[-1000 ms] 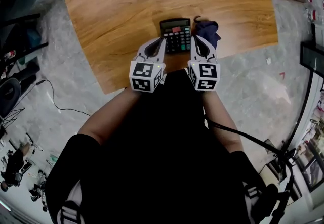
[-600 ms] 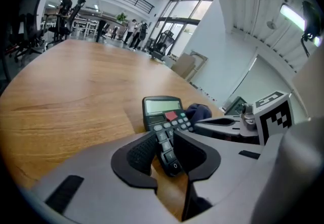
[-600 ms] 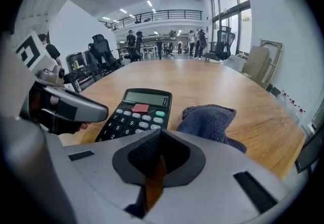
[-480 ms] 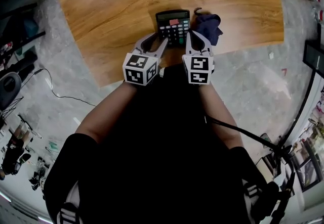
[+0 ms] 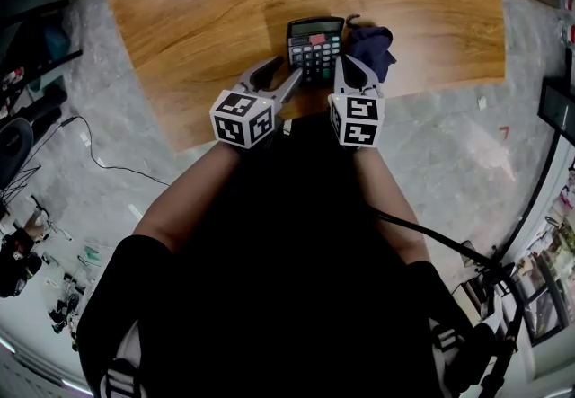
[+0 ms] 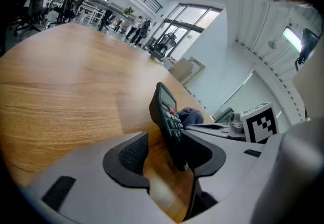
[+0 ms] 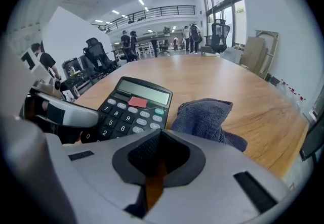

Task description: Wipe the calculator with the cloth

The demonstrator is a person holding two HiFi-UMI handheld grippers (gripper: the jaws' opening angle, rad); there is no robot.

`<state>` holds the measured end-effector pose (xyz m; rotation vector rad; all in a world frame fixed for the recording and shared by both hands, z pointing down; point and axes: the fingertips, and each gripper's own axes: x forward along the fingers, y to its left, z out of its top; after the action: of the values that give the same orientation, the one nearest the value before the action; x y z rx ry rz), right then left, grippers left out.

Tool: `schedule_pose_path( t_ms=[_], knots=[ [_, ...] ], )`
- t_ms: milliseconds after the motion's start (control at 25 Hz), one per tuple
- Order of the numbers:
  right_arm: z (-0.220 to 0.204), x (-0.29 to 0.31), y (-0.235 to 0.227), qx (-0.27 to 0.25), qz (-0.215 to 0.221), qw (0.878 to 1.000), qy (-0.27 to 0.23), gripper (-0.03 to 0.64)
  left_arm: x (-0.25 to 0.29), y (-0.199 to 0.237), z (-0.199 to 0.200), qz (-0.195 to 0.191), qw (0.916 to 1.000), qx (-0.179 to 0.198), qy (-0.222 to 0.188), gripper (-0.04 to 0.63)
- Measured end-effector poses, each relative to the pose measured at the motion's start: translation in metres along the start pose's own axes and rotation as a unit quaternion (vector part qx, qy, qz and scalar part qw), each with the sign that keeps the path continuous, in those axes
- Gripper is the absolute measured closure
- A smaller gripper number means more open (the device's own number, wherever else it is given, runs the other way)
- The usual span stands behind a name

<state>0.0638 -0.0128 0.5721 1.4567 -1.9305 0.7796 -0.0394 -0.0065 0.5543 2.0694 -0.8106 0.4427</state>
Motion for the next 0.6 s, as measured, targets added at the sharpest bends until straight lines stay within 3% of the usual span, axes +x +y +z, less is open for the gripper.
schedule_pose_path(
  t_ms=[360, 480, 600],
  knots=[
    [-0.001, 0.001, -0.005, 0.015, 0.007, 1.0, -0.008, 0.601, 0.019, -0.018, -0.004, -0.053, 0.9979, -0.021, 0.029, 0.405],
    [-0.001, 0.001, -0.004, 0.017, 0.009, 1.0, -0.011, 0.601, 0.023, -0.021, -0.006, -0.06, 0.9976, -0.023, 0.027, 0.462],
    [-0.002, 0.002, -0.006, 0.017, 0.012, 1.0, -0.005, 0.601, 0.023, -0.022, -0.004, -0.077, 0.9955, -0.053, 0.011, 0.485]
  ],
)
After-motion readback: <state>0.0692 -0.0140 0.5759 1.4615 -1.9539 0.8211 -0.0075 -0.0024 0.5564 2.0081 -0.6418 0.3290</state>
